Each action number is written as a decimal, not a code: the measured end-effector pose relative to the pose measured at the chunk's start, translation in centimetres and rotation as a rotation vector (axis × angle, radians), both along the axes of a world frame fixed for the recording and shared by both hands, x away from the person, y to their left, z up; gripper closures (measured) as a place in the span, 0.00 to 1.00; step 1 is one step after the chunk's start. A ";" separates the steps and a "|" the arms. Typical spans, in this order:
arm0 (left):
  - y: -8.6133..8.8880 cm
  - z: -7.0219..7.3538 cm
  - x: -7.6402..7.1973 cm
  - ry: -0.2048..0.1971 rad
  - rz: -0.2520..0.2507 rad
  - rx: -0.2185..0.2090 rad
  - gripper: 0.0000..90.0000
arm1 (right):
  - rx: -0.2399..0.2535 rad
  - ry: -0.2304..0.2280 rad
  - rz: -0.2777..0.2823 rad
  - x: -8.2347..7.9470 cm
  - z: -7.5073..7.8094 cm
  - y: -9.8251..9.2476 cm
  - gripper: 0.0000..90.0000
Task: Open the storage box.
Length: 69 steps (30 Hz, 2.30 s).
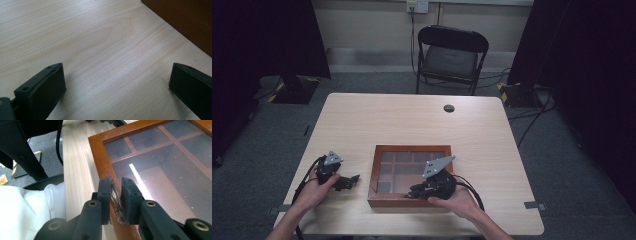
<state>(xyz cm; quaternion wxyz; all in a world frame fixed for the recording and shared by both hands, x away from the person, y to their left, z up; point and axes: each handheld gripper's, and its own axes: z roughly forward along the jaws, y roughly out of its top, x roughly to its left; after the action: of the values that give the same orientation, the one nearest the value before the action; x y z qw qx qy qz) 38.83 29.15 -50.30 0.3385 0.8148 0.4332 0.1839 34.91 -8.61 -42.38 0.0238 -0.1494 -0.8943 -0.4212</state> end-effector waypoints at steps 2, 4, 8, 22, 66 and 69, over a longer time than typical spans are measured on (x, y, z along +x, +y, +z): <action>0.0 0.0 0.0 0.000 0.000 0.002 0.00 | -0.008 -0.002 0.005 0.0 -0.2 0.1 0.86; 0.0 0.0 0.0 0.000 -0.002 0.005 0.00 | -0.010 -0.004 0.009 0.0 -0.2 0.1 0.86; 0.0 0.0 0.0 -0.001 0.001 0.001 0.00 | -0.024 -0.002 0.025 0.0 -0.6 0.5 0.86; 0.0 0.0 0.0 -0.001 0.001 0.001 0.00 | -0.043 -0.018 0.031 0.0 -1.1 0.9 0.91; 0.0 0.0 0.0 -0.001 0.000 0.001 0.00 | 0.006 -0.007 0.041 0.7 1.4 0.7 0.92; 0.0 0.0 0.0 0.000 0.001 0.001 0.00 | 0.009 -0.008 0.041 0.7 1.6 0.6 0.92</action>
<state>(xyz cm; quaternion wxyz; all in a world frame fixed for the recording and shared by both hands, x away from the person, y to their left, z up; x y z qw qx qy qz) 38.82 29.16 -50.29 0.3383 0.8147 0.4333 0.1844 35.65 -7.96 -40.82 0.0294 -0.1294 -0.8953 -0.4252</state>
